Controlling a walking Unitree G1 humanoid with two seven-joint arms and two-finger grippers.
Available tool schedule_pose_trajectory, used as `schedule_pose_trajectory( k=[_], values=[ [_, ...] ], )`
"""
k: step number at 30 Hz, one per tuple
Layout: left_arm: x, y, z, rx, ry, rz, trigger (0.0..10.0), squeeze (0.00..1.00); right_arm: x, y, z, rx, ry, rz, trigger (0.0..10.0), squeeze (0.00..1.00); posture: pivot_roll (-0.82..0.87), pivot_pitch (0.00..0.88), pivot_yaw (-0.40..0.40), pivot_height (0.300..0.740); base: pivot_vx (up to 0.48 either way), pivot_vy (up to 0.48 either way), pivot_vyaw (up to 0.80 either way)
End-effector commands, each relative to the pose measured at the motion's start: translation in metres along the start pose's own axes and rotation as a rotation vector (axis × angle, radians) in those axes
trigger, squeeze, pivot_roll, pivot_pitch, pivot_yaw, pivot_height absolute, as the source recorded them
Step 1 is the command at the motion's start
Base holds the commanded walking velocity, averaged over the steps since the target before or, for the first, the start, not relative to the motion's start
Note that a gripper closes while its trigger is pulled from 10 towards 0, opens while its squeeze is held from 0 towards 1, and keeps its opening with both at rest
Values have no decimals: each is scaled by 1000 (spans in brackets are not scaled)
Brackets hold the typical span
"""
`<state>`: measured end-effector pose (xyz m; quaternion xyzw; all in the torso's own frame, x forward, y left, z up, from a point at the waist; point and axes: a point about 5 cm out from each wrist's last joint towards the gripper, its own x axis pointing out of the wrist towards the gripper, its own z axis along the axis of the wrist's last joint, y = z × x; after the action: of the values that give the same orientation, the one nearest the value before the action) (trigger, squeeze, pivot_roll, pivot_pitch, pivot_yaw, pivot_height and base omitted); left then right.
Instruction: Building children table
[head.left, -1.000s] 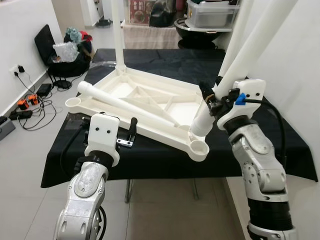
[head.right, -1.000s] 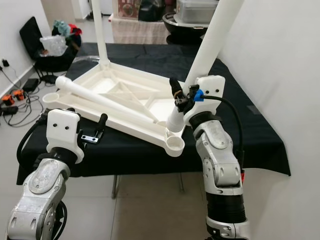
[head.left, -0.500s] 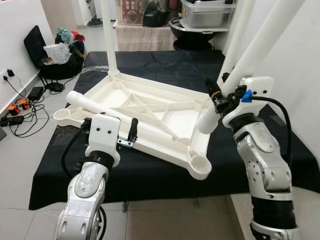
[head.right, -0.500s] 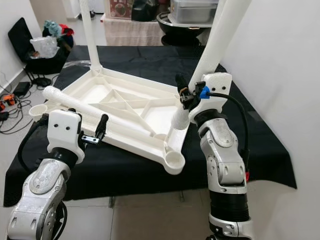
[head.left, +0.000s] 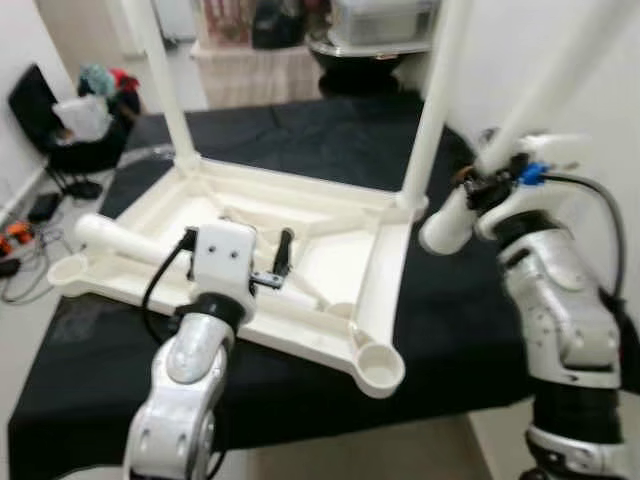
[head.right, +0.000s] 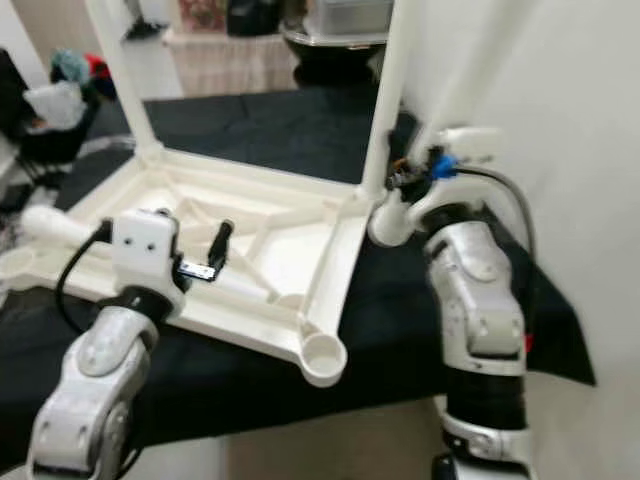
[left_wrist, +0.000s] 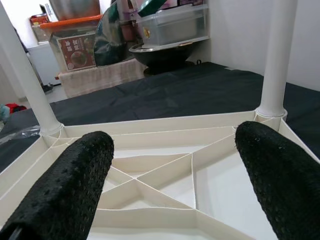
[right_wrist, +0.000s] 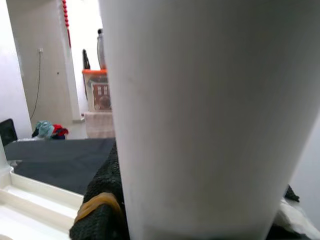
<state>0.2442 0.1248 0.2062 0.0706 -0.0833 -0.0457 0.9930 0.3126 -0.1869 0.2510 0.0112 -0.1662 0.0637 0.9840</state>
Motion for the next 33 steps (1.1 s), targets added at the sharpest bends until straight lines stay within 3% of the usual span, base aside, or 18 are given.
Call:
schedule_pose_trajectory(
  k=[1,4,10,19,22,25,29,30,32,33],
  values=[
    [-3,5,-5,12,29,21,10000,0,6,9,8,19,-32,69,10000,0,24,9,-55,740,0,0,0],
    [-3,5,-5,13,31,21,10000,0,7,7,10,24,-36,79,10000,0,24,9,-55,740,0,0,0],
    [-4,5,-5,7,40,22,10000,0,12,0,14,41,-13,226,10000,0,25,24,-58,740,0,0,0],
    [-8,4,-8,9,62,17,10000,0,19,-20,10,-9,21,216,10000,0,33,34,-65,740,0,0,0],
    [-11,2,-12,-2,81,-12,10000,0,14,-21,6,59,96,356,10000,0,33,43,-62,740,0,0,0],
    [-13,2,-13,-7,87,-26,10000,0,12,-21,5,65,116,399,10000,0,33,43,-62,740,0,0,0],
    [-29,-6,-27,-27,134,-210,10000,0,10,-31,16,110,111,553,10000,0,35,56,-62,740,0,0,0],
    [-38,-9,-34,-44,162,-286,10000,0,8,-31,18,116,118,630,10000,0,36,59,-58,740,0,0,0],
    [-42,-11,-36,-59,176,-311,10000,0,7,-30,17,115,126,655,10000,0,36,59,-58,740,0,0,0],
    [-49,-16,-38,-65,185,-382,10000,0,3,-26,15,92,151,726,10000,0,44,63,-59,740,0,0,0]
  ],
)
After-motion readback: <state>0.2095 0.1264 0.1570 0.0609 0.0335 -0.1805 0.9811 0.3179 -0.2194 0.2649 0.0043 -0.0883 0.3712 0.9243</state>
